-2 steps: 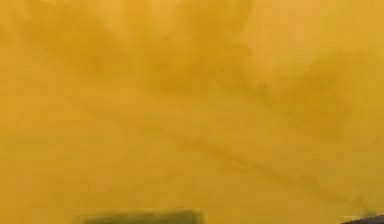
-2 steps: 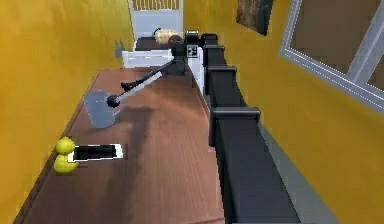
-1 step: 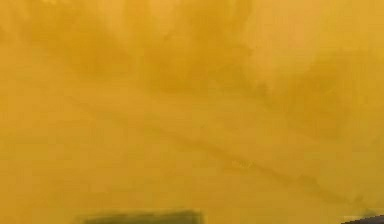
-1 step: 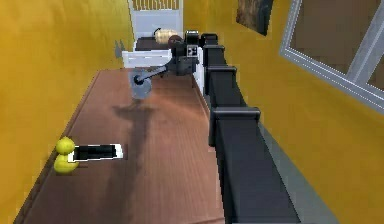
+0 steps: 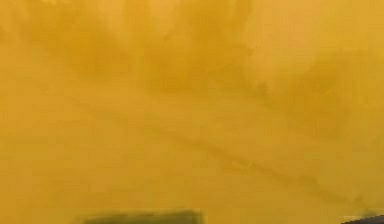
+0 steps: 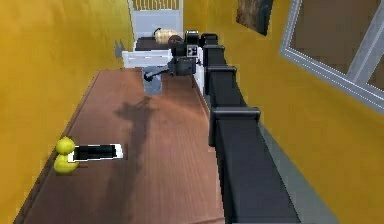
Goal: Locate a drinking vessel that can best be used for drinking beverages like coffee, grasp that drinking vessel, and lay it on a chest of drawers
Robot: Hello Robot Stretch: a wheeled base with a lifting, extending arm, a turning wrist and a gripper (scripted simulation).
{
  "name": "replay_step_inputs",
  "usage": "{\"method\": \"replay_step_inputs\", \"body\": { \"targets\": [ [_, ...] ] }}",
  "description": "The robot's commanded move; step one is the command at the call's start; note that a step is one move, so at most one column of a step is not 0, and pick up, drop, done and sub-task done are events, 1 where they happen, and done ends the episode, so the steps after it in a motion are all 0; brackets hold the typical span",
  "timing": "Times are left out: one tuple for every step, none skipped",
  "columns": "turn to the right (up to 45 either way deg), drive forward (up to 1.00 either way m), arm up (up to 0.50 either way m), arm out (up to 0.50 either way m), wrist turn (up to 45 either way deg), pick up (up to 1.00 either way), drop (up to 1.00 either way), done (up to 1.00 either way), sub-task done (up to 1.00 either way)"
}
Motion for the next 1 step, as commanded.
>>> {"method": "replay_step_inputs", "body": {
  "targets": [
    [0.0, 0.0, -0.16, 0.0, 0.0, 0.0, 0.0, 0.0, 0.0]
  ]
}}
